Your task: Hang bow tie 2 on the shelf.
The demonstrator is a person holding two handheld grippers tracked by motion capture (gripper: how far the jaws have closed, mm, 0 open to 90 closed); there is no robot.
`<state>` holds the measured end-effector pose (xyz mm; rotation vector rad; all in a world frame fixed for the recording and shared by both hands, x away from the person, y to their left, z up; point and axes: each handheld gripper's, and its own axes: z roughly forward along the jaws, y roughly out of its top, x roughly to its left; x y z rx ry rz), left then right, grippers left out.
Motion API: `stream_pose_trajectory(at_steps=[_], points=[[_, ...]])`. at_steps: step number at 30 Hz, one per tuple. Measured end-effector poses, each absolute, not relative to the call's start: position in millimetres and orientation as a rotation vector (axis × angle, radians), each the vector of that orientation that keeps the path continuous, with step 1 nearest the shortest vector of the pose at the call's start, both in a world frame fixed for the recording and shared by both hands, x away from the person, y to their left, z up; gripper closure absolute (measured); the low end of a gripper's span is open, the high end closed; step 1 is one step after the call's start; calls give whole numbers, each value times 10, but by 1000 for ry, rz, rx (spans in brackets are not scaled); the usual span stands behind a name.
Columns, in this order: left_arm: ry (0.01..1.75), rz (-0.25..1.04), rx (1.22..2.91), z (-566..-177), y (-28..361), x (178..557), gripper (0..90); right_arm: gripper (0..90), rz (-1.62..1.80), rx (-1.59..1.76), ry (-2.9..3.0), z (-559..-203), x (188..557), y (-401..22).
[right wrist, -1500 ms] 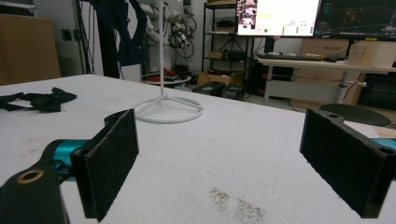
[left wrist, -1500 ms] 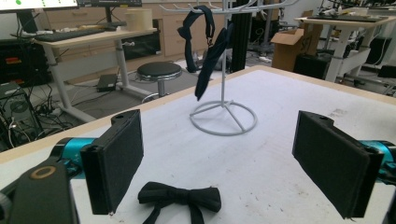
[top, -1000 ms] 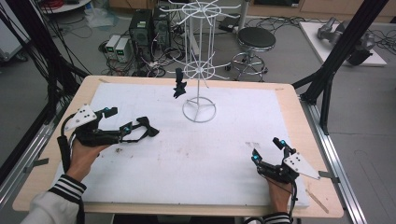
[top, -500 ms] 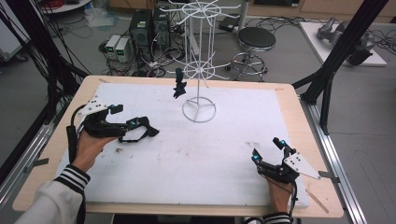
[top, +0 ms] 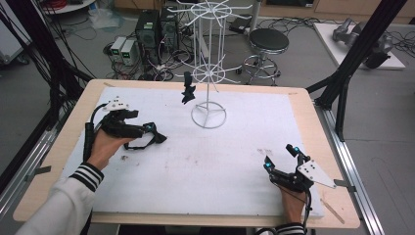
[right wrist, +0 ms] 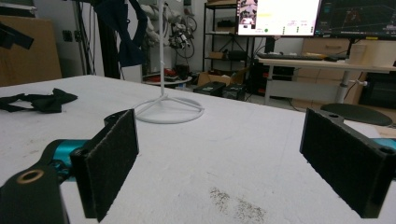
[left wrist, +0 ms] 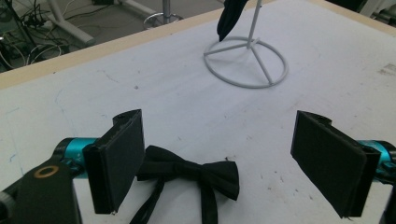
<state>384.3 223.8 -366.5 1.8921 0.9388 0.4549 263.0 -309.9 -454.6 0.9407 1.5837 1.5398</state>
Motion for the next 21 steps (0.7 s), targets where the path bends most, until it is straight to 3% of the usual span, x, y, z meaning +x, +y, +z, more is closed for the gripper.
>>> stream_pose_trajectory(at_steps=[21], points=[[1049,310,2091,-3811,2060,4085,216,110,1539,939,1584,-4547,2630,-3101]])
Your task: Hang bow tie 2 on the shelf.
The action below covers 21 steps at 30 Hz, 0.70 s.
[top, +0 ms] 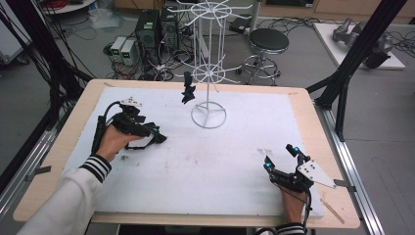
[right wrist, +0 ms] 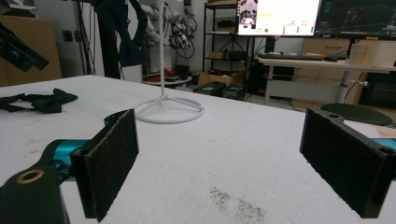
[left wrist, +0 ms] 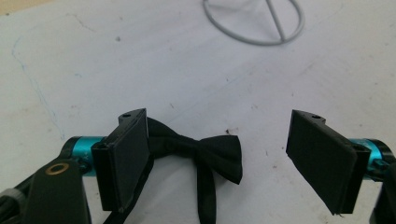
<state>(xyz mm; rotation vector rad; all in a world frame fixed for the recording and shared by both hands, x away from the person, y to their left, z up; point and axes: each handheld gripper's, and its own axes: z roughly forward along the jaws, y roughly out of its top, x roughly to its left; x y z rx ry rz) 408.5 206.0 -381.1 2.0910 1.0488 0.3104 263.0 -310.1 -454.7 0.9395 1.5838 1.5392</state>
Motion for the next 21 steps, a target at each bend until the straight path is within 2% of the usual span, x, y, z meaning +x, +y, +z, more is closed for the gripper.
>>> stream_pose_trajectory(at_steps=[21], points=[[1228,126,2190,-4019,1947,4217,255,110,1540,939,1584,-4547,2631,-3101]])
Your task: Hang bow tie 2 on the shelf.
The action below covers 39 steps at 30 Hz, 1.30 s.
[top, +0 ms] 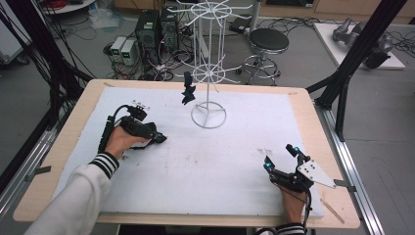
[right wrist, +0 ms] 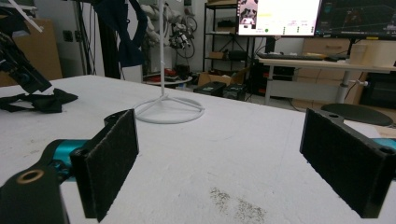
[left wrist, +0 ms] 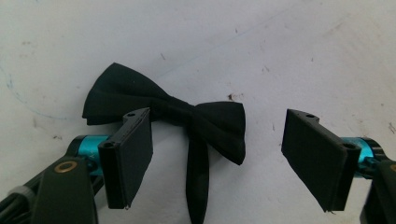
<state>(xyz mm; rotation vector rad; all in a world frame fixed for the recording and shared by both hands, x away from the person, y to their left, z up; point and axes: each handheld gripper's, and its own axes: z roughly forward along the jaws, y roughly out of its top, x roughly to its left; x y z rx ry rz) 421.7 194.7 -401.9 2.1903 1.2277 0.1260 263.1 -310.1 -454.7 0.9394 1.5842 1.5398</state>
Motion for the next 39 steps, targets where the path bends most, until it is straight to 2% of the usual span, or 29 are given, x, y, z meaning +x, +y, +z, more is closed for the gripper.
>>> stream_pose_trajectory(at_steps=[27,39], points=[[1399,20,2185,-4120,1871,4329,373,110,1543,939,1585,-4547,2630,-3102],[1420,-12,2209,-4135,1851,4323,377,110,1543,941,1586,-4546,2628,-3102]])
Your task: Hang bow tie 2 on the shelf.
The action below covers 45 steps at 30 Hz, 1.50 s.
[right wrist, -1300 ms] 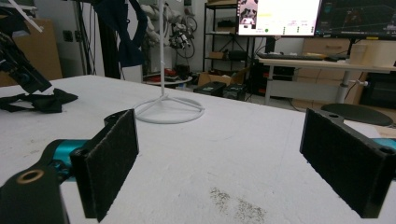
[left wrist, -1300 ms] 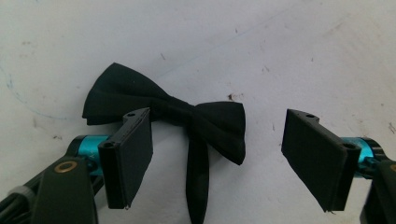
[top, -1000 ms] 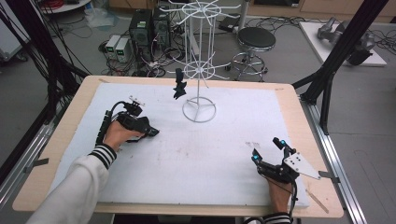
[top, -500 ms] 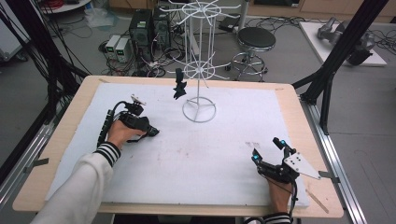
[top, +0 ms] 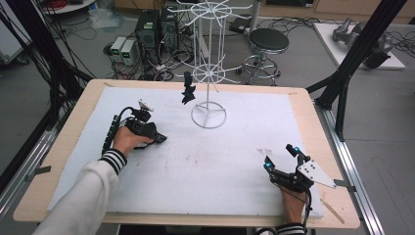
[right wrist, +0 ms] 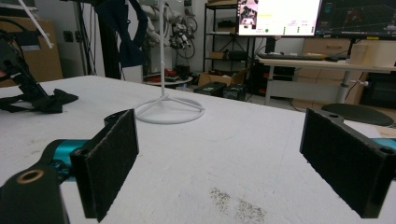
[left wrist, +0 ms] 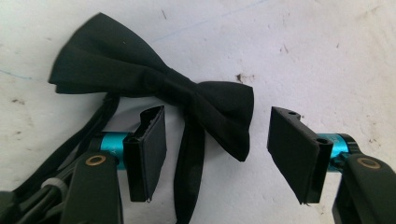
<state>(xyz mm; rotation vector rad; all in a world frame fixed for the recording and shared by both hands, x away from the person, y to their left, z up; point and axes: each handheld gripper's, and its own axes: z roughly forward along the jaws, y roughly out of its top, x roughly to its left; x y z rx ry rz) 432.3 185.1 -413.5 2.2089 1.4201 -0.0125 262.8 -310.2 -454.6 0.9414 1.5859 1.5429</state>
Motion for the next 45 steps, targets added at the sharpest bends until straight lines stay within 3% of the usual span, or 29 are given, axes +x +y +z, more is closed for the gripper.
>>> stream_pose_trajectory(at_steps=[11,17,23,31,45], points=[[1467,-36,2220,-4106,1847,4404,477,110,1543,942,1586,-4546,2628,-3102],[1496,-46,2246,-4124,1811,4438,487,110,1544,942,1586,-4546,2628,-3102],[1485,-27,2275,-4118,1818,4445,662,110,1545,939,1585,-4547,2630,-3103],[1447,-30,2295,-4104,1795,4435,791,110,1545,938,1585,-4547,2630,-3103],[1344,35,2301,-4038,1814,4381,830,110,1544,938,1585,-4547,2629,-3102]])
